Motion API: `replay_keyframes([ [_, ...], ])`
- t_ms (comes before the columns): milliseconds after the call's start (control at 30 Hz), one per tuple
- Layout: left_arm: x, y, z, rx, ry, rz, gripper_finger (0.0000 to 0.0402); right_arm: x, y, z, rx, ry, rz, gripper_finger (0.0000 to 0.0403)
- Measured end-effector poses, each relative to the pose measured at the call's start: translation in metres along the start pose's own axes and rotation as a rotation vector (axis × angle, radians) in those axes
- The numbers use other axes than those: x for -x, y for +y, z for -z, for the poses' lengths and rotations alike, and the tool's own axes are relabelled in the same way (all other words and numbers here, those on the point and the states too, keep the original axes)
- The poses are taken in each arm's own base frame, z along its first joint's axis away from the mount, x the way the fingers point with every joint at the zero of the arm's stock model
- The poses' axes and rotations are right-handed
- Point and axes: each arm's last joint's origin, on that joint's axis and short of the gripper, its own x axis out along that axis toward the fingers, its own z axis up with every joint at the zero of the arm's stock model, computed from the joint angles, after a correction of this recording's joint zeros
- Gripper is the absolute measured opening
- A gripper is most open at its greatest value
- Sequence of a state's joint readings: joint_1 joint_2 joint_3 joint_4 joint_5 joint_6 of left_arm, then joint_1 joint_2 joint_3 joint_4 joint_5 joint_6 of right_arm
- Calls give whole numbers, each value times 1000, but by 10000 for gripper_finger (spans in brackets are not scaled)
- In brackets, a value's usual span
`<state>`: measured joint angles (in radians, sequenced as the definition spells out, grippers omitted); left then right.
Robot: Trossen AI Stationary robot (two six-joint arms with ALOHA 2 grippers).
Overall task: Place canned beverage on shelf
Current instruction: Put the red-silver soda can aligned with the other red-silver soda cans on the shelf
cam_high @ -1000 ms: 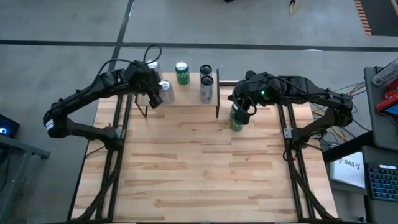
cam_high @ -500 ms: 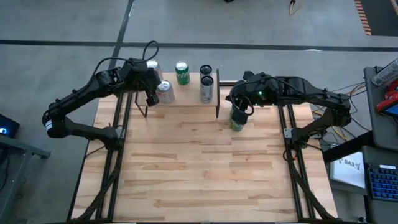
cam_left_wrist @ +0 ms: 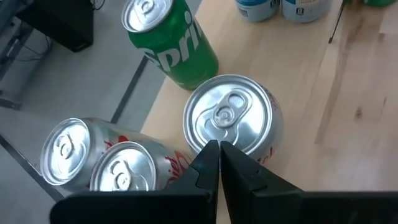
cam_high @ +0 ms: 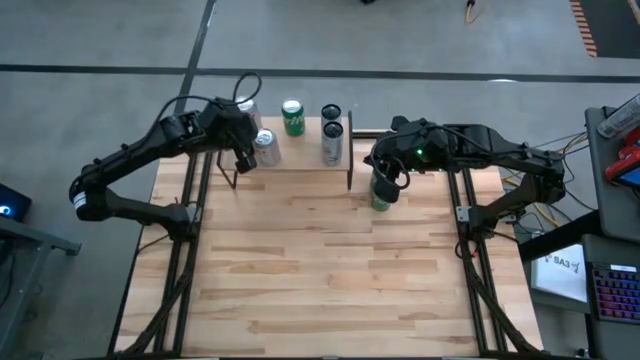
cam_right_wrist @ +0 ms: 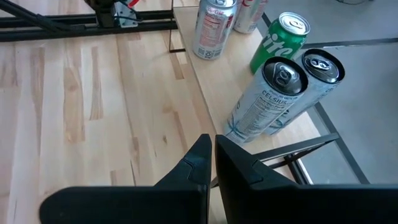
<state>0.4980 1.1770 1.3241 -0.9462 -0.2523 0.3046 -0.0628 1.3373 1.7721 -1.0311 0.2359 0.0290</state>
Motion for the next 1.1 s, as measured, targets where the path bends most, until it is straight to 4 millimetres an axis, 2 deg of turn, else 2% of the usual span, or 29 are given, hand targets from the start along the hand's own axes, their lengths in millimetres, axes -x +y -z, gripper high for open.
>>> replay_keyframes([
  [700, 3, -13, -1, 125, -14, 40, 0, 0, 2, 1, -7, 10, -4, 12],
  [1100, 5, -11, -8, 109, -91, 22, 0, 0, 2, 1, -7, 10, -4, 12],
])
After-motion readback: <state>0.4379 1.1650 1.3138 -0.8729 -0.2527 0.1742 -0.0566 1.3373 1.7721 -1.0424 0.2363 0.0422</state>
